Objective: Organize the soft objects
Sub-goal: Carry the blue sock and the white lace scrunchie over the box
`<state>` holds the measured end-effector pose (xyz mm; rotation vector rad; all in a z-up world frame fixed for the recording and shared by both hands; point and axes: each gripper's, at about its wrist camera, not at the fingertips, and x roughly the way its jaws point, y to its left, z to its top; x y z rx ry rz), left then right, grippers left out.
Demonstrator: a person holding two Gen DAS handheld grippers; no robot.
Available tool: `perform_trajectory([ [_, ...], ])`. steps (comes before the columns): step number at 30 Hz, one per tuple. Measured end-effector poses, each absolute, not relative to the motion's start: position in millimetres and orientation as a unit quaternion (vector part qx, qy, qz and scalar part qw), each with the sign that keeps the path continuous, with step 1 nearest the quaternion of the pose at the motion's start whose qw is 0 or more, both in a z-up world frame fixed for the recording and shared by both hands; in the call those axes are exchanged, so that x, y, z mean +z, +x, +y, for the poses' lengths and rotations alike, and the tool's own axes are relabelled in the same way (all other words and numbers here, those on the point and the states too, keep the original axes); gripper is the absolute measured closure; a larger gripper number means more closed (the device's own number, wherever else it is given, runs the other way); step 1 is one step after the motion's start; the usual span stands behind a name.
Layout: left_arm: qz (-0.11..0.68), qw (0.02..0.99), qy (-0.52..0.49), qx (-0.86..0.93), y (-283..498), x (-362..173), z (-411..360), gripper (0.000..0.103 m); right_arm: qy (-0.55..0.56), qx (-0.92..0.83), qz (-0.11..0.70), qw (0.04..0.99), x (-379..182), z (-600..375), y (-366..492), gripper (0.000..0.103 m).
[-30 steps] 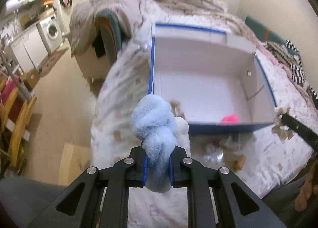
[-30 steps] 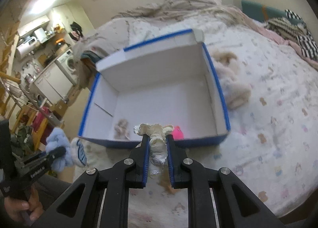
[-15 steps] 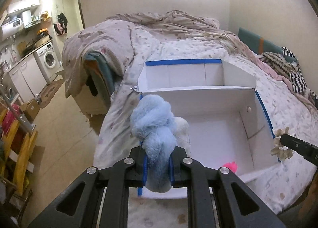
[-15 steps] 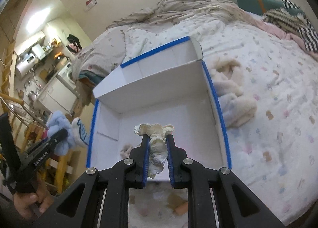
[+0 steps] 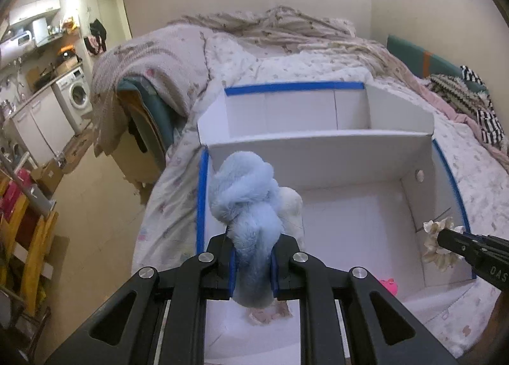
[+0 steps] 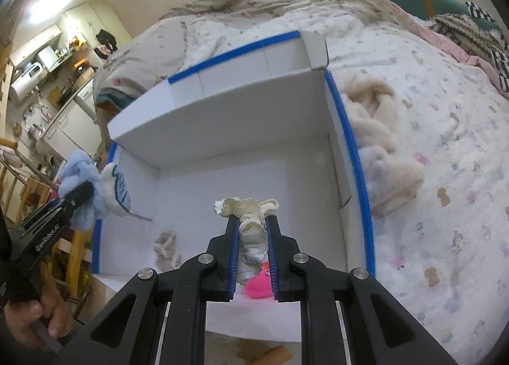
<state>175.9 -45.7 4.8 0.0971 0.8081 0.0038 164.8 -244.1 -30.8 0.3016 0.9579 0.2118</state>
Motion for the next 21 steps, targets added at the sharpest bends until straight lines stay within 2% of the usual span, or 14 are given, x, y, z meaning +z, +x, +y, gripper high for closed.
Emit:
perform_trajectory([
  [8, 0.425, 0.905, 0.017, 0.005, 194.6, -18.0, -43.8, 0.088, 0.124, 0.102, 0.476, 0.865, -48.2, -227.4, 176.9, 0.085],
  [21, 0.471, 0.881, 0.043, -0.003, 202.9, -60.6, -54.5, 0.087, 0.096, 0.097, 0.506, 0.852, -70.9, -222.3, 186.0, 0.085],
])
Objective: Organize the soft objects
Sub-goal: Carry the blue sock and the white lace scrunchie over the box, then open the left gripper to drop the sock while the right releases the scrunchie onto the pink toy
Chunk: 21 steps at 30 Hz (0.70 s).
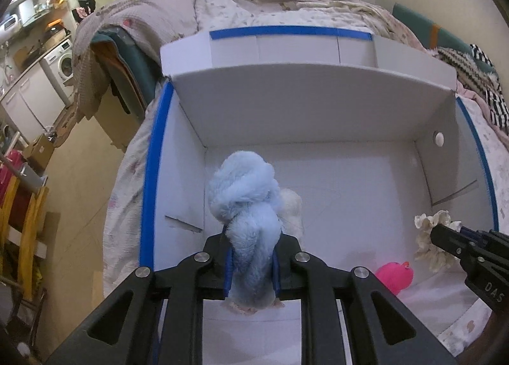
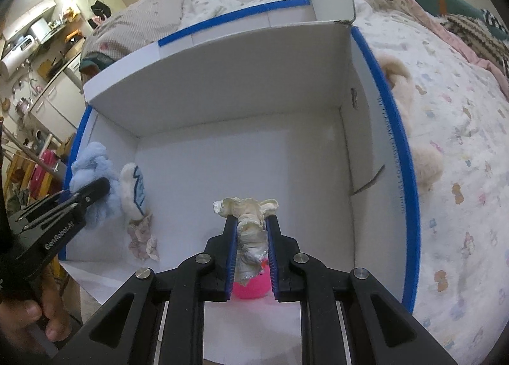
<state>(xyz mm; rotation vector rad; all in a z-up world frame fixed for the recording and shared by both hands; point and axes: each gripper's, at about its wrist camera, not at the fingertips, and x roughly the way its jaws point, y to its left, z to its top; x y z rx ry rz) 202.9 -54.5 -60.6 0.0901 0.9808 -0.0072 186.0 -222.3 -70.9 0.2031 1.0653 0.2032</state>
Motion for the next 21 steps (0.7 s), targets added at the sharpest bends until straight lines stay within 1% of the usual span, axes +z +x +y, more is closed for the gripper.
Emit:
perform_trajectory([
  [6, 0.486, 0.873, 0.04, -0.004, 205.0, -72.4, -54.1, 0.087, 0.099, 0.099, 0.52, 0.843, -79.2, -223.2, 187.3, 0.085],
  [8, 0.487, 0.872, 0.043, -0.002, 204.9, -73.1, -54.8, 0.082, 0.097, 0.098, 0.521, 0.842, -80.0, -222.8, 187.0, 0.085],
  [13, 0.489, 0.871, 0.042, -0.001, 205.5, -73.7, -56.4, 0.08, 0.097, 0.098, 0.524, 0.841, -80.8, -221.5, 187.5, 0.085],
  [15, 0.489, 0.871, 0.044, -0.001, 206.1, -73.1, -56.6, 0.078, 0.095, 0.098, 0.524, 0.841, -81.0, -220.1, 186.9, 0.084],
  [17, 0.488, 0.872, 0.043, 0.002, 205.8, -72.7, -54.7, 0.072, 0.095, 0.1, 0.525, 0.84, -81.4, -219.0, 186.3, 0.083],
  [19, 0.482, 0.875, 0.04, 0.009, 203.6, -69.8, -52.3, 0.07, 0.095, 0.1, 0.525, 0.84, -81.3, -218.2, 185.6, 0.083],
  [21, 0.478, 0.878, 0.036, 0.012, 202.3, -66.7, -50.4, 0.066, 0.099, 0.102, 0.523, 0.84, -80.7, -219.5, 186.2, 0.081],
])
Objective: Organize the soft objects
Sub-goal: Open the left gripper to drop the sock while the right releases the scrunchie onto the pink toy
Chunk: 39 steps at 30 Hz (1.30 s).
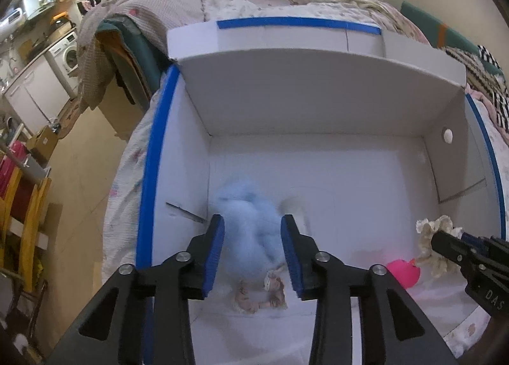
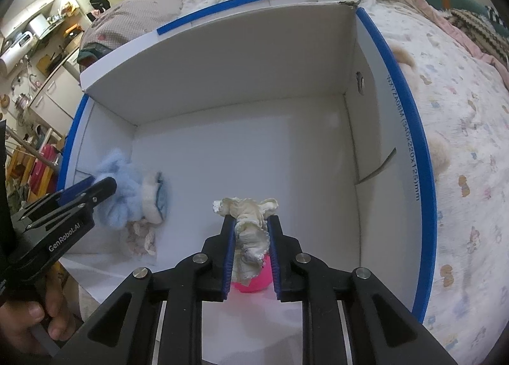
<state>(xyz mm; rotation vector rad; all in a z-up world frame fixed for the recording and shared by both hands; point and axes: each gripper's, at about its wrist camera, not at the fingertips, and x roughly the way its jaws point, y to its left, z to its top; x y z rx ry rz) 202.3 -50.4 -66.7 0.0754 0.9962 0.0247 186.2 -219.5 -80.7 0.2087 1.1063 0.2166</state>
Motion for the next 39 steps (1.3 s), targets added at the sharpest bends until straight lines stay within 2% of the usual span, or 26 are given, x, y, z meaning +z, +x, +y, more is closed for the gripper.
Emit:
perform_trajectory([
  [3, 0.47, 0.882, 0.038, 0.016, 201.8, -62.7, -48.8, 0.057, 0.102, 0.106, 0.519, 0.842, -78.5, -220.2, 185.6, 0.08],
  [6, 0.465, 0.884, 0.042, 0.015, 200.9, -60.2, -49.9, 0.047, 0.106, 0.112, 0.514, 0.844, -76.6, -219.3, 184.8, 0.074],
  [9, 0.46, 0.887, 0.046, 0.009, 199.6, -57.4, -53.5, 0.043, 0.108, 0.118, 0.508, 0.846, -74.0, -217.6, 183.3, 0.055],
  [10, 0.458, 0.888, 0.047, 0.007, 199.3, -56.3, -54.4, 0.042, 0.109, 0.12, 0.503, 0.849, -72.1, -216.6, 182.4, 0.043],
  [11, 0.457, 0.888, 0.048, 0.006, 199.2, -55.6, -55.5, 0.042, 0.108, 0.122, 0.496, 0.853, -69.2, -215.9, 181.4, 0.038],
  [13, 0.453, 0.891, 0.04, -0.003, 198.6, -52.5, -55.9, 0.039, 0.106, 0.124, 0.483, 0.86, -63.3, -214.1, 180.4, 0.035],
  [17, 0.439, 0.898, 0.036, -0.001, 195.9, -46.4, -55.9, 0.035, 0.107, 0.134, 0.459, 0.872, -50.8, -210.7, 178.7, 0.014],
  [20, 0.434, 0.9, 0.039, 0.0, 194.9, -44.2, -57.7, 0.035, 0.108, 0.133, 0.45, 0.876, -47.1, -210.8, 178.3, 0.004],
  [23, 0.432, 0.9, 0.048, 0.006, 194.4, -43.5, -60.4, 0.035, 0.098, 0.12, 0.449, 0.88, -47.5, -209.9, 179.3, 0.0],
  [32, 0.426, 0.904, 0.028, -0.004, 186.5, -34.0, -59.4, 0.035, 0.075, 0.109, 0.399, 0.907, -33.5, -209.3, 171.0, 0.0],
  [39, 0.429, 0.903, -0.011, -0.008, 175.8, -14.9, -49.0, 0.035, 0.119, 0.082, 0.397, 0.907, -25.6, -226.6, 165.2, 0.0],
])
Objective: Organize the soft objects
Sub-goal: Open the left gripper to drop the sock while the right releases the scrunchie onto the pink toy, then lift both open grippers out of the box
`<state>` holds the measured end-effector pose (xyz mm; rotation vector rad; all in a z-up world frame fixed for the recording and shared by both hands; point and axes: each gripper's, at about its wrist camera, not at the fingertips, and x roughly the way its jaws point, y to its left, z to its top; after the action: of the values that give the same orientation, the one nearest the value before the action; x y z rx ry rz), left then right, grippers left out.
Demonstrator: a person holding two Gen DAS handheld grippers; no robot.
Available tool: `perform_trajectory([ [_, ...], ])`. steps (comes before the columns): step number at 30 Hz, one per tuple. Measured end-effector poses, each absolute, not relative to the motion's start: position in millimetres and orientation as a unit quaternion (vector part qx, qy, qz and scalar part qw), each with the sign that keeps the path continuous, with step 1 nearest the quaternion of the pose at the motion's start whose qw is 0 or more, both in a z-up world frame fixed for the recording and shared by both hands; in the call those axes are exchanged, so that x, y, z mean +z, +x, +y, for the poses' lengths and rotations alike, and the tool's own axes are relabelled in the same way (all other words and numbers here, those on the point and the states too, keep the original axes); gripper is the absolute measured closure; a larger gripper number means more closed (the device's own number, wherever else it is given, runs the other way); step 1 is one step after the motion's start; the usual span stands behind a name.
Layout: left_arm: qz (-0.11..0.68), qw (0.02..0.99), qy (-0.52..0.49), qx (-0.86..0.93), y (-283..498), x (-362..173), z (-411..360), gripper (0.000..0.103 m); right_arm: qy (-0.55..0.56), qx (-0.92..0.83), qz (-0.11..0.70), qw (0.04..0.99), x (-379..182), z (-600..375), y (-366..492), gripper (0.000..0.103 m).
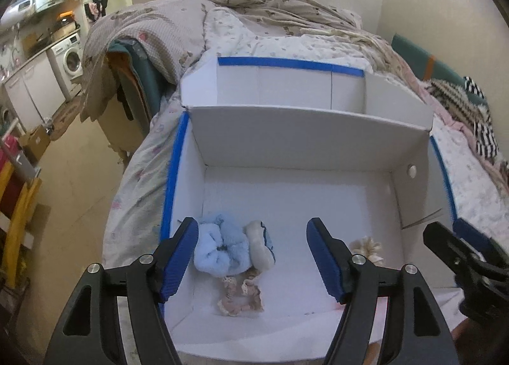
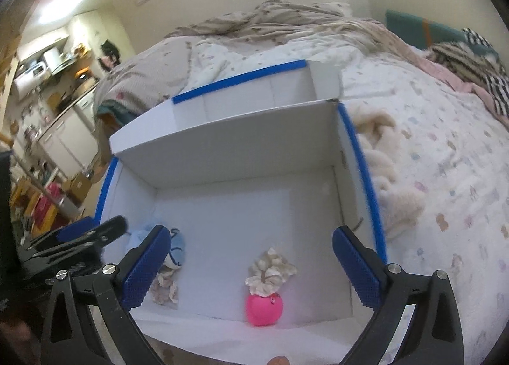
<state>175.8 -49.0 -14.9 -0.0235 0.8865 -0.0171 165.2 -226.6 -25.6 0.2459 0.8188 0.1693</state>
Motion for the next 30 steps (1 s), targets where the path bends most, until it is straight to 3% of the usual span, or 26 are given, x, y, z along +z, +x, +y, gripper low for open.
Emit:
perform_trajectory([
  [9, 0.419, 0.908, -0.019, -0.007, 147.0, -1.4, -33.5, 0.035, 0.132, 0.072, 0.4, 0.904, -17.1, -235.5, 138.1, 0.0],
  [30, 0.438, 0.898, 0.033, 0.007, 69.6, -26.9, -14.5, 0.035, 0.162, 0.103, 0.414, 0.89, -20.7, -240.4, 72.2, 0.0],
])
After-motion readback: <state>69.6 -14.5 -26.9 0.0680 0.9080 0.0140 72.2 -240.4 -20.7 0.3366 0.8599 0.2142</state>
